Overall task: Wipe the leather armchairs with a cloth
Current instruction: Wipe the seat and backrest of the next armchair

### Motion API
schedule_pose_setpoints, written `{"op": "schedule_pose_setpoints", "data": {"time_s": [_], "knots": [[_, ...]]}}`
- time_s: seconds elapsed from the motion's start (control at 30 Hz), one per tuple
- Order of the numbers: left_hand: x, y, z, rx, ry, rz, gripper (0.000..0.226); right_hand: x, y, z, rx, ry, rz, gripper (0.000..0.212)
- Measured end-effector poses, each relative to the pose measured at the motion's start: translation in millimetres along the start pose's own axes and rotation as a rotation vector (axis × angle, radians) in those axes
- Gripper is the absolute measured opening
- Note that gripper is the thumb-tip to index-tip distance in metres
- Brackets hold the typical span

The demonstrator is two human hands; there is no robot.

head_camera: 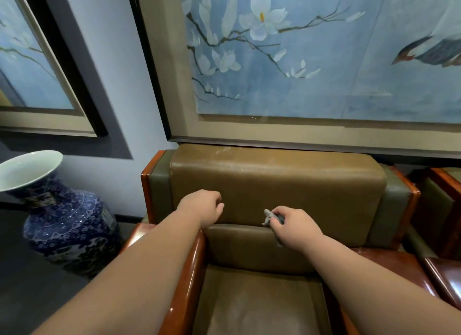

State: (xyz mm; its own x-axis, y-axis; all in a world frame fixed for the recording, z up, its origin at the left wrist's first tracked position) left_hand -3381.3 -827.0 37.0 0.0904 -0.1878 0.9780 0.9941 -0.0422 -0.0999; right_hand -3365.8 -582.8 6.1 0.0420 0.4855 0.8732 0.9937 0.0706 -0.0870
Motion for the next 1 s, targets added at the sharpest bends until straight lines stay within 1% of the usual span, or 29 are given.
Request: {"op": "schedule_pose_setpoints", "data": {"time_s": [0.13,0.23,0.3,0.4,0.53,0.63,0.8,0.9,0.97,1.0], "knots": [[-19.4,-32.3,-2.7,-0.075,0.008,0.011,0.034,-22.3,-35.7,-6.0,-0.01,-0.013,-0.013,0.016],[-32.4,-56.0,-29.9,-0.107,-0.027,-0.004,0.035,-43.9,-68.0,-25.1,0.014,0.008,-0.045,0.015],[-33.2,-76.6,-63.2,-0.072,-0.014,0.002,0.037,-59.5,-92.0,-41.0,0.028,0.025,-0.054,0.017],[-25.6,-120.8,-124.6,0.0,0.033,0.053,0.04,-80.9,-135.6,-67.5,0.037,0.021,-0.045,0.02],[-29.7,-183.4,-207.0,0.062,0.067,0.093,0.042,-104.7,-207.2,-115.5,0.11,0.019,0.082,0.034],[-48.3,-228.1,-256.1,0.08,0.094,0.121,0.048,-135.2,-248.3,-149.8,0.172,0.025,0.153,0.036],[-88.9,-282.2,-307.2,0.073,0.12,0.211,0.065,-188.6,-287.4,-199.5,0.367,0.182,0.185,0.05],[-121.2,-298.9,-326.4,0.03,0.106,0.186,0.072,-241.9,-299.4,-223.7,0.469,0.32,0.088,0.06],[-133.5,-306.4,-332.7,0.005,0.107,0.225,0.077,-278.8,-305.8,-234.4,0.521,0.411,0.054,0.065],[-137.7,-310.6,-335.0,0.001,0.103,0.241,0.078,-288.5,-313.9,-241.0,0.528,0.42,0.062,0.065]]}}
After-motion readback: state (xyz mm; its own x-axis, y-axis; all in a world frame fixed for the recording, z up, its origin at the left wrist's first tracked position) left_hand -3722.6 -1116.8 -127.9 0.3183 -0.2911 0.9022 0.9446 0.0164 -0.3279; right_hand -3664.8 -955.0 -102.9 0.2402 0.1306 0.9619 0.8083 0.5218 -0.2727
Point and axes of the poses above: each hand's wrist, its own y-axis away from the middle knuckle, its own x-axis out of the back of the hand, z = x × y, the point moved 10 cm from there along -y, towards the middle knuckle, and after that the axes turned 12 degrees about z, right-handed, at the moved point
